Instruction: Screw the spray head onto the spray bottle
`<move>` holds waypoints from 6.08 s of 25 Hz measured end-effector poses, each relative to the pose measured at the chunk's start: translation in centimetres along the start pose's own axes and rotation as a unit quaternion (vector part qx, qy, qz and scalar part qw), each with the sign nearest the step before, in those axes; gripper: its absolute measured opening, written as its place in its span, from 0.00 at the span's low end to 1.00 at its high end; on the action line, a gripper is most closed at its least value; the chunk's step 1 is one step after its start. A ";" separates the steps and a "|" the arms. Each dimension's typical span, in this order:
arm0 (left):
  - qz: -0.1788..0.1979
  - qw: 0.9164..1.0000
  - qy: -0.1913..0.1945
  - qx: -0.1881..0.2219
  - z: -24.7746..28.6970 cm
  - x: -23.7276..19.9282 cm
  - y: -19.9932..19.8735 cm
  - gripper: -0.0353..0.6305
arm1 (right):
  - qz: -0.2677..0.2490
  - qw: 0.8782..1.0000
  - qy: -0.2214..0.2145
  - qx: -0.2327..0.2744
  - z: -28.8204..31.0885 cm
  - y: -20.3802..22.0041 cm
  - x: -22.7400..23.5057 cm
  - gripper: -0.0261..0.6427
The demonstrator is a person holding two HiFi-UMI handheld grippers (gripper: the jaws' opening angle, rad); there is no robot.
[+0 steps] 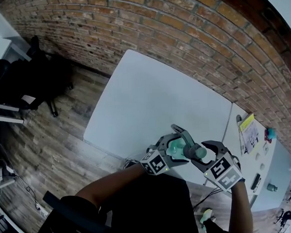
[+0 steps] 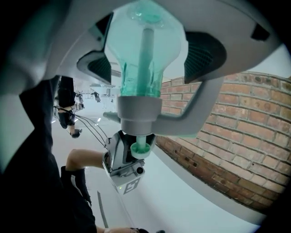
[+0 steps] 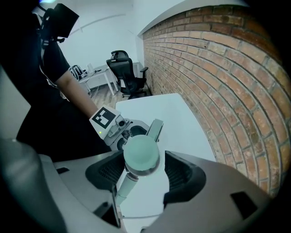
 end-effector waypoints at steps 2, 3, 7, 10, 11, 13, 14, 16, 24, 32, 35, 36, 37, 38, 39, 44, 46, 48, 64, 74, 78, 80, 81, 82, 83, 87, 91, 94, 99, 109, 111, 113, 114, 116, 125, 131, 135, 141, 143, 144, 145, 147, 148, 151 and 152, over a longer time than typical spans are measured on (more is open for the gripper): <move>0.005 1.000 0.005 -0.007 0.5 0.1 -0.3 0.81 | -0.006 1.000 -0.002 -0.002 0.1 -0.1 -0.1 0.43; 0.008 1.000 0.006 -0.009 0.8 0.2 -0.5 0.81 | -0.011 1.000 -0.004 -0.005 0.2 -0.1 -0.2 0.43; 0.012 1.000 -0.003 -0.021 1.6 0.1 -0.4 0.75 | -0.020 1.000 -0.012 -0.009 0.3 0.0 -0.2 0.43; 0.011 1.000 -0.010 -0.025 1.6 -0.1 -0.2 0.70 | -0.037 0.999 -0.010 -0.010 0.2 -0.1 -0.2 0.43; 0.010 1.000 -0.010 -0.026 1.6 -0.1 -0.2 0.70 | -0.045 0.999 -0.008 -0.015 0.1 -0.2 -0.2 0.43; 0.011 1.000 -0.010 -0.027 1.6 0.0 -0.2 0.69 | -0.068 0.997 -0.002 -0.030 0.0 -0.3 -0.2 0.43; 0.012 1.000 -0.010 -0.027 1.6 0.0 -0.2 0.69 | -0.083 0.996 0.000 -0.040 0.0 -0.3 -0.3 0.43; 0.014 0.999 -0.011 -0.027 1.5 0.0 -0.1 0.69 | -0.115 0.992 0.003 -0.059 0.2 -0.4 -0.4 0.43; 0.018 1.000 -0.018 -0.013 1.9 -0.1 0.1 0.69 | -0.186 0.975 0.006 -0.122 1.4 0.0 -0.6 0.43; 0.020 1.000 -0.015 -0.014 1.6 0.0 -0.1 0.68 | -0.181 0.974 -0.004 -0.136 1.8 0.0 -0.8 0.43; 0.020 1.000 -0.017 -0.013 1.5 0.0 0.0 0.68 | -0.159 0.979 -0.004 -0.126 1.8 -0.1 -0.8 0.43; 0.020 1.000 -0.018 -0.015 1.4 0.0 0.0 0.68 | -0.148 0.982 -0.004 -0.121 1.8 -0.2 -0.8 0.43; 0.020 1.000 -0.019 -0.015 1.4 0.0 0.0 0.68 | -0.137 0.984 -0.004 -0.115 1.8 -0.2 -0.8 0.43; 0.020 0.999 -0.020 -0.015 1.4 0.0 0.0 0.68 | -0.125 0.986 -0.004 -0.109 1.8 -0.2 -0.7 0.43; 0.020 1.000 -0.020 -0.014 1.3 0.0 -0.1 0.68 | -0.113 0.988 -0.003 -0.104 1.8 -0.2 -0.7 0.43; 0.016 1.000 -0.021 -0.015 1.2 0.0 -0.2 0.68 | -0.048 0.996 0.002 -0.079 1.7 -0.2 -0.6 0.43; 0.015 1.000 -0.022 -0.015 1.3 0.0 -0.2 0.68 | -0.022 0.997 0.006 -0.067 1.7 -0.1 -0.5 0.43; 0.015 1.000 -0.022 -0.015 1.3 0.0 -0.1 0.68 | 0.008 0.998 0.010 -0.057 1.7 -0.2 -0.5 0.43; 0.007 1.000 -0.021 -0.019 0.9 0.1 0.0 0.68 | 0.095 0.994 0.017 -0.042 1.7 -0.5 -0.8 0.43; 0.012 1.000 -0.015 -0.021 1.5 0.0 0.0 0.68 | 0.030 0.999 0.020 -0.022 1.0 0.2 -0.2 0.43; 0.011 1.000 -0.015 -0.018 1.4 0.1 0.0 0.68 | -0.020 0.999 0.004 -0.028 0.3 0.0 -0.5 0.43; 0.011 1.000 -0.016 -0.017 1.4 0.1 0.1 0.68 | -0.058 0.998 -0.002 -0.038 -0.1 -0.1 -0.6 0.43; 0.011 1.000 -0.017 -0.017 1.5 0.1 0.1 0.68 | -0.077 0.996 -0.004 -0.042 -0.3 -0.2 -0.7 0.43; 0.010 1.000 -0.017 -0.016 1.5 0.0 0.1 0.68 | -0.096 0.994 -0.006 -0.045 -0.6 -0.2 -0.7 0.43; 0.010 1.000 -0.017 -0.016 1.6 0.0 0.0 0.68 | -0.114 0.992 -0.009 -0.050 -0.9 -0.3 -0.7 0.43; 0.009 1.000 -0.015 -0.019 1.5 0.1 0.0 0.68 | -0.183 0.980 -0.012 -0.072 -1.5 -0.8 -0.3 0.43; 0.007 1.000 -0.013 -0.020 1.5 0.0 -0.1 0.68 | -0.297 0.952 -0.025 -0.074 -2.0 -1.6 -1.0 0.43; 0.006 1.000 -0.012 -0.020 1.4 0.0 0.0 0.68 | -0.378 0.920 -0.040 -0.095 -1.9 -1.3 -1.8 0.43; 0.006 1.000 -0.010 -0.017 1.3 0.1 0.0 0.68 | -0.451 0.882 -0.056 -0.120 -1.2 -0.9 -2.5 0.43; 0.004 1.000 -0.012 -0.013 1.2 0.1 0.1 0.68 | -0.543 0.823 -0.041 -0.159 0.2 -0.2 -1.8 0.43; 0.004 1.000 -0.013 -0.013 1.3 0.1 0.2 0.68 | -0.557 0.812 -0.040 -0.173 0.3 0.2 -1.6 0.43; 0.004 1.000 -0.014 -0.013 1.4 0.0 0.2 0.68 | -0.564 0.806 -0.037 -0.176 0.4 0.4 -1.4 0.43; 0.003 1.000 -0.015 -0.013 1.4 0.0 0.2 0.68 | -0.566 0.805 -0.036 -0.176 0.4 0.4 -1.4 0.43; 0.001 1.000 -0.019 -0.012 1.4 0.0 0.1 0.68 | -0.572 0.800 -0.033 -0.178 0.4 0.4 -1.4 0.43; -0.002 1.000 -0.023 -0.010 1.3 -0.1 0.1 0.68 | -0.602 0.778 -0.013 -0.179 1.1 0.2 -1.7 0.43; -0.003 1.000 -0.023 -0.010 1.3 0.0 0.0 0.68 | -0.628 0.759 0.002 -0.172 1.2 0.4 -2.0 0.43; -0.003 1.000 -0.022 -0.011 1.2 0.0 0.1 0.68 | -0.640 0.749 0.013 -0.174 1.6 0.6 -2.0 0.43; -0.002 1.000 -0.021 -0.012 1.3 0.0 0.2 0.68 | -0.615 0.771 0.005 -0.166 1.5 0.5 -2.1 0.43; -0.003 1.000 -0.021 -0.012 1.3 0.0 0.2 0.68 | -0.601 0.782 0.006 -0.166 1.6 0.5 -2.0 0.43; -0.003 1.000 -0.021 -0.011 1.3 0.0 0.1 0.68 | -0.595 0.787 0.008 -0.166 1.6 0.5 -1.9 0.43; -0.003 1.000 -0.022 -0.011 1.3 0.0 0.1 0.68 | -0.588 0.792 0.009 -0.166 1.6 0.5 -1.8 0.43; -0.002 1.000 -0.023 -0.010 1.3 0.0 0.1 0.68 | -0.568 0.806 0.007 -0.165 1.6 0.4 -1.7 0.43; -0.001 1.000 -0.023 -0.010 1.3 -0.1 0.0 0.68 | -0.557 0.814 0.004 -0.164 1.6 0.4 -1.7 0.43; -0.002 1.000 -0.023 -0.010 1.2 0.0 0.2 0.68 | -0.529 0.833 -0.004 -0.164 1.7 0.2 -1.7 0.43; -0.003 1.000 -0.023 -0.011 1.2 0.0 0.2 0.68 | -0.524 0.836 -0.007 -0.165 1.8 0.2 -1.8 0.43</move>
Point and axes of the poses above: the fingertips, and each gripper's own axes: z forward along the fingers, x to its right, y out of its underside, the point moved 2 cm from there along -z, backward along the fingers, and after that the axes turned 4 degrees about -x, right-handed, at the moved point
